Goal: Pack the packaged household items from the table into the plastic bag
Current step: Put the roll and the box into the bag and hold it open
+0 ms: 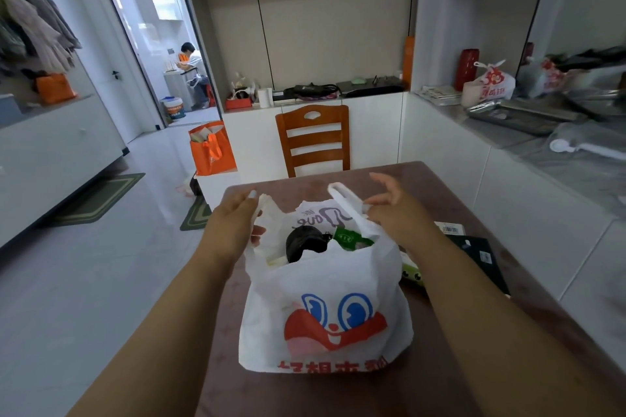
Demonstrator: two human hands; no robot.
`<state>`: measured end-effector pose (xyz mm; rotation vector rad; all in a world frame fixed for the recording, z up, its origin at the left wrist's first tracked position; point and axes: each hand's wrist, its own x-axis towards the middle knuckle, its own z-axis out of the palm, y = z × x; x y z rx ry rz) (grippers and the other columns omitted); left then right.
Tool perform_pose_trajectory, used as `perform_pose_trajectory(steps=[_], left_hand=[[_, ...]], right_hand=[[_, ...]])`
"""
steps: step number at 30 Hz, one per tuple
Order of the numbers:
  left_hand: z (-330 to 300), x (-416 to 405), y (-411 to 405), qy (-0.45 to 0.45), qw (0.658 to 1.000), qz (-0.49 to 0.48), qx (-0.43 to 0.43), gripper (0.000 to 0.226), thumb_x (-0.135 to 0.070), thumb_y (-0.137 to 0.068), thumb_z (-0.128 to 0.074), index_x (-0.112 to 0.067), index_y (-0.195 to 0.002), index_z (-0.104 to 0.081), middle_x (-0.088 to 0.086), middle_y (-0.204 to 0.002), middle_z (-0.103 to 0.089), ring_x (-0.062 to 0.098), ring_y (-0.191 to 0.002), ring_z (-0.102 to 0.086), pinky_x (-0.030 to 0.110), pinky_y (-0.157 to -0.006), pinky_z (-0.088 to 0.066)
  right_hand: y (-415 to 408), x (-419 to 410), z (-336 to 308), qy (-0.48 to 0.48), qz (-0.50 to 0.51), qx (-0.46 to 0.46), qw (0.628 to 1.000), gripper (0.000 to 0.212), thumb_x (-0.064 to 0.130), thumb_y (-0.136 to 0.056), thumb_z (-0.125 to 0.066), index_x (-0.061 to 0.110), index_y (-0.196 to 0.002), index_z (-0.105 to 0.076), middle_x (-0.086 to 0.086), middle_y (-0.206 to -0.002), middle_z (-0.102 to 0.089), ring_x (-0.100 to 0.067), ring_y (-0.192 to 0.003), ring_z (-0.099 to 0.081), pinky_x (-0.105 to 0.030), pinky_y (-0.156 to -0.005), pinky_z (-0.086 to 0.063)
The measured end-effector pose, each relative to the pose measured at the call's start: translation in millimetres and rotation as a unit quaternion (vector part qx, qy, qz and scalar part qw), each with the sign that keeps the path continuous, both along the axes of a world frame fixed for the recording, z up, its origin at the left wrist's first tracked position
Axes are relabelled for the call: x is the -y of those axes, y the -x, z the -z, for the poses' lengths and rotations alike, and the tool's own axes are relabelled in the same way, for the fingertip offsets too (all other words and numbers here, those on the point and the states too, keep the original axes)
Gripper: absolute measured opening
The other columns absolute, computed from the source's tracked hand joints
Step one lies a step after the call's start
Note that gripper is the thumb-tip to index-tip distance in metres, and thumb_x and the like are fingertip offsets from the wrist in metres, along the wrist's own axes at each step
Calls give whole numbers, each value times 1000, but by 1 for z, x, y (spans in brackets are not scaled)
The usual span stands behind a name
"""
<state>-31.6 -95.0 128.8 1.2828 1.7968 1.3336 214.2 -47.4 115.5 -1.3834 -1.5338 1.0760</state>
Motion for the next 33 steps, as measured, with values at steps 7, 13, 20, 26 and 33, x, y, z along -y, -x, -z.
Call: perform_pose_trajectory(steps=[7, 13, 20, 26, 33], left_hand=[[-9, -12, -19, -27, 998, 23, -42, 32, -40, -99, -38, -44, -75, -58, -23, -80, -61, 7, -74, -62, 14, -50, -40], [0, -26, -21, -25, 997, 12, -71, 30, -48, -88, -47, -56, -64, -62, -22, -75, -63, 7, -69, -63, 17, -48, -40], [20, -58, -30, 71, 987, -27, -141, 35, -30, -80, -71, -17, -111, -63, -6, -92, -62, 20, -79, -59, 33, -68, -49], [16, -78, -45, 61, 994, -28, 85, 25, -31, -88, -61, -18, -67, -58, 1, -52, -49, 18, -49, -46, 38, -68, -47], [20, -69, -26, 20, 961, -29, 275, 41, -52, -79, -55, -23, -107, -63, -4, -47, -39, 9, -37, -27, 20, -37, -24]], right_hand=[[-2, -12, 4, -26, -3, 32, 999, 61, 21, -88, -62, 35, -140, -34, 19, -90, -58, -7, -87, -53, -28, -79, -41], [-51, -33, 38, 11, 191, 38, 981, 49, 29, -87, -61, 18, -132, -44, -3, -113, -61, -21, -100, -56, -37, -87, -44], [-68, -47, 89, 33, 258, 140, 955, 48, 31, -81, -68, 12, -122, -52, -10, -118, -65, -25, -96, -60, -28, -72, -43], [-115, -47, 134, 206, 280, 307, 886, 84, 42, -72, -71, 9, -138, -31, -22, -140, -42, -40, -125, -42, -49, -103, -40], [-127, -45, 127, 196, 285, 287, 893, 73, 48, -71, -60, 17, -134, -39, -21, -116, -60, -38, -101, -60, -45, -89, -51]])
